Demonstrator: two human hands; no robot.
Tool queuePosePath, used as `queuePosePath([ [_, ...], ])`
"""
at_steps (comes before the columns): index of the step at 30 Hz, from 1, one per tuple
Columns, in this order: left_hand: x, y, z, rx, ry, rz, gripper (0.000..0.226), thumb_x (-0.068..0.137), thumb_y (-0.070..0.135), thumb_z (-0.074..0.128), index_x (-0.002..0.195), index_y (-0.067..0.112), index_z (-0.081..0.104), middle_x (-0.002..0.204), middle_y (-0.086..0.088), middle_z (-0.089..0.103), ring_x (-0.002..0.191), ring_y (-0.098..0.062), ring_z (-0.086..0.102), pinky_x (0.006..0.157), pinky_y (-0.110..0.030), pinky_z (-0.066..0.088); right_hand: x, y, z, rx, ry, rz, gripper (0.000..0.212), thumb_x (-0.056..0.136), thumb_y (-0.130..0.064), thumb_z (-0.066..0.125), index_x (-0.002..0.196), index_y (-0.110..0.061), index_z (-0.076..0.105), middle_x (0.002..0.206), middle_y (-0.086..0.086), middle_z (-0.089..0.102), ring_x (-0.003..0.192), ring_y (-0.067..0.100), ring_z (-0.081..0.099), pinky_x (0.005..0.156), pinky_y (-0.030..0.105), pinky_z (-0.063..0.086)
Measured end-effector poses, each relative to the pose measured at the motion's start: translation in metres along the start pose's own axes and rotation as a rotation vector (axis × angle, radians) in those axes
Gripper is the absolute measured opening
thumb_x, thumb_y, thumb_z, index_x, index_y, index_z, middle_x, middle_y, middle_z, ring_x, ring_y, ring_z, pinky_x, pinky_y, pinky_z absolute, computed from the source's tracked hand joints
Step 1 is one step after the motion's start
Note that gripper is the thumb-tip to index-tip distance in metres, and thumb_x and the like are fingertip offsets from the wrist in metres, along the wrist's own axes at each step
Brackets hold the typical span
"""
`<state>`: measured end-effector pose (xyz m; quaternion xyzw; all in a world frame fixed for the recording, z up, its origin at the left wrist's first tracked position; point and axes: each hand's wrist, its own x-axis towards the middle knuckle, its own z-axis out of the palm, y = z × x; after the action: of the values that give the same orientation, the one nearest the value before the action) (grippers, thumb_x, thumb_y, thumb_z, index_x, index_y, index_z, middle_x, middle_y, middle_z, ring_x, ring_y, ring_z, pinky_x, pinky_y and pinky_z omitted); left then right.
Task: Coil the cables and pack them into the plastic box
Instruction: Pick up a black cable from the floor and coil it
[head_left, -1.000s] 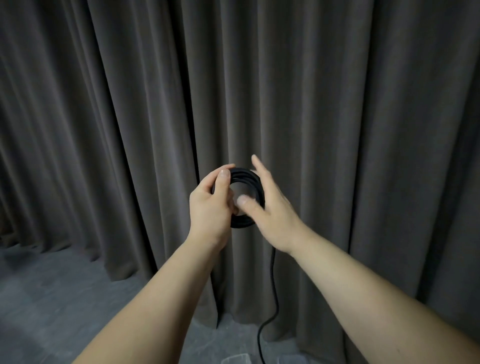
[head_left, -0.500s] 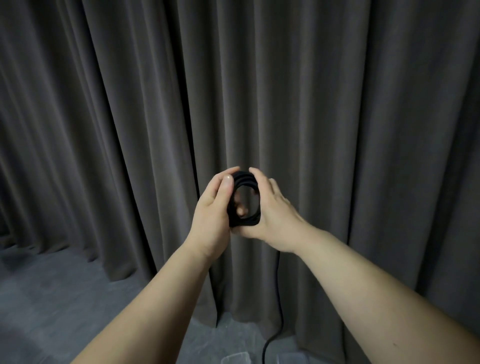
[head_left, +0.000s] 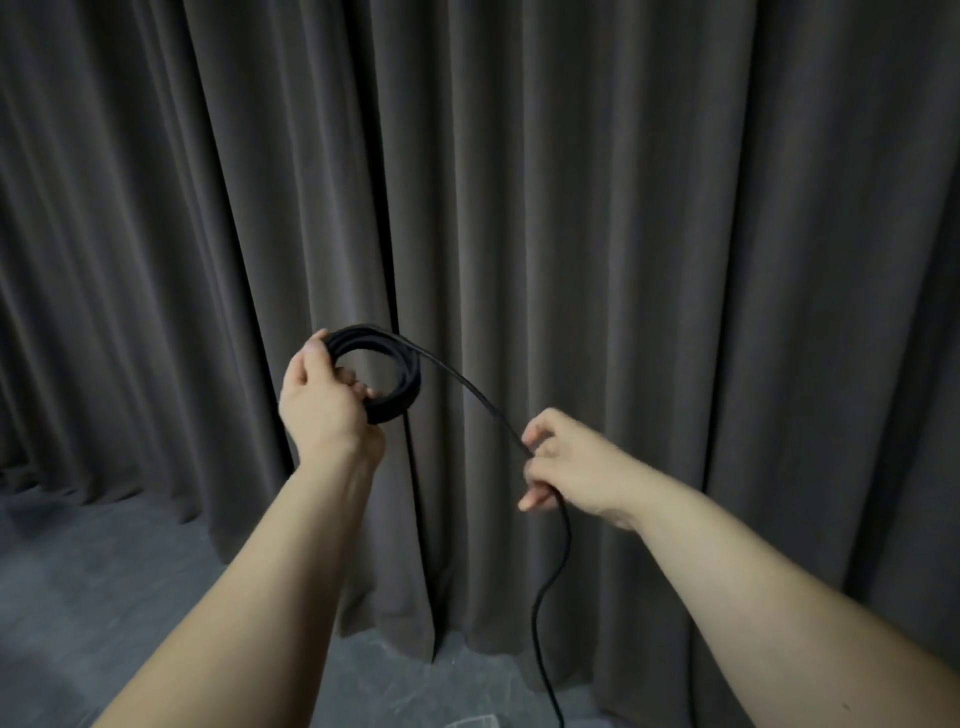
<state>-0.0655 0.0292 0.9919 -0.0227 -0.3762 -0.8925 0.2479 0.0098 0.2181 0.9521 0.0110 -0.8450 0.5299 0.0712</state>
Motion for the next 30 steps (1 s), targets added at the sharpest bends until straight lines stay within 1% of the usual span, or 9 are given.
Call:
queuePosePath([
  [3,0.003,-0.002,-0.004,0.105,0.052,0.067,0.019,0.099,0.026,0.048,0.101,0.019,0.066,0.054,0.007,0.041,0.046,-0.008,0.035,0.05,-0.026,0.035,0.006,-0.006,-0.008,-0.559,0.33,-0.208,0.013,0.092,-0.012,0.049,0.09,-0.024,0.054,0.085,0.002,0.065,0.076,0.023,0.064,0.067,0.03,0.05],
  [6,0.004,-0.011,-0.008,0.357,-0.074,0.209,0.02,0.096,0.032,0.049,0.102,0.029,0.068,0.069,0.0,0.055,0.062,-0.016,0.051,0.066,-0.04,0.049,-0.001,-0.039,-0.004,-1.032,0.047,-0.376,0.02,0.092,-0.015,0.051,0.102,-0.027,0.064,0.105,0.0,0.067,0.097,0.024,0.061,0.077,0.029,0.047],
  [9,-0.002,-0.017,-0.011,0.583,-0.28,0.289,0.019,0.093,0.035,0.051,0.101,0.035,0.068,0.091,-0.002,0.068,0.088,-0.026,0.065,0.087,-0.047,0.054,-0.009,-0.079,-0.004,-0.758,-0.27,-0.483,0.015,0.091,-0.018,0.06,0.097,-0.024,0.072,0.093,-0.01,0.07,0.089,0.006,0.062,0.082,0.019,0.047],
  [12,-0.02,-0.021,-0.008,0.539,-0.466,0.18,0.019,0.1,0.019,0.05,0.108,0.019,0.067,0.09,0.0,0.069,0.078,-0.013,0.064,0.071,-0.03,0.053,-0.002,-0.093,-0.009,-0.355,-0.263,-0.504,0.015,0.089,-0.016,0.064,0.087,-0.028,0.073,0.079,-0.017,0.069,0.081,-0.007,0.061,0.078,0.008,0.042],
  [15,-0.038,-0.02,-0.005,0.32,-0.587,-0.053,0.025,0.102,0.022,0.046,0.112,0.01,0.066,0.063,-0.004,0.054,0.051,-0.013,0.049,0.05,-0.025,0.042,0.013,-0.082,-0.005,-0.061,-0.095,-0.523,0.016,0.087,-0.01,0.066,0.084,-0.024,0.073,0.076,-0.02,0.069,0.081,-0.007,0.062,0.08,0.01,0.043],
  [18,-0.044,-0.019,-0.002,0.174,-0.58,-0.215,0.038,0.104,0.033,0.038,0.114,0.01,0.066,0.057,0.0,0.045,0.046,-0.012,0.04,0.049,-0.025,0.038,0.023,-0.067,0.004,0.014,0.108,-0.51,0.006,0.082,-0.015,0.073,0.077,-0.017,0.071,0.071,-0.012,0.066,0.069,0.001,0.059,0.073,0.02,0.046],
  [22,-0.051,-0.02,0.0,0.124,-0.555,-0.294,0.052,0.103,0.047,0.033,0.11,0.01,0.068,0.061,0.002,0.051,0.051,-0.011,0.038,0.05,-0.024,0.038,0.025,-0.061,0.009,-0.126,0.368,-0.403,0.025,0.076,-0.038,0.077,0.07,-0.021,0.06,0.062,-0.011,0.054,0.06,0.005,0.048,0.058,0.022,0.037],
  [27,-0.055,-0.02,0.001,0.197,-0.609,-0.227,0.034,0.103,0.034,0.041,0.104,0.014,0.069,0.059,0.001,0.045,0.05,-0.013,0.038,0.054,-0.026,0.038,0.019,-0.059,0.01,-0.201,0.471,-0.318,0.043,0.071,-0.051,0.076,0.07,-0.016,0.051,0.057,-0.008,0.047,0.053,0.009,0.043,0.049,0.023,0.033],
  [30,-0.054,-0.021,-0.001,0.249,-0.641,-0.16,0.025,0.102,0.023,0.045,0.104,0.015,0.068,0.057,0.001,0.046,0.047,-0.015,0.04,0.052,-0.026,0.04,0.018,-0.057,0.001,-0.105,0.355,-0.311,0.034,0.076,-0.037,0.076,0.068,-0.016,0.052,0.051,-0.008,0.043,0.045,0.007,0.035,0.046,0.022,0.029],
])
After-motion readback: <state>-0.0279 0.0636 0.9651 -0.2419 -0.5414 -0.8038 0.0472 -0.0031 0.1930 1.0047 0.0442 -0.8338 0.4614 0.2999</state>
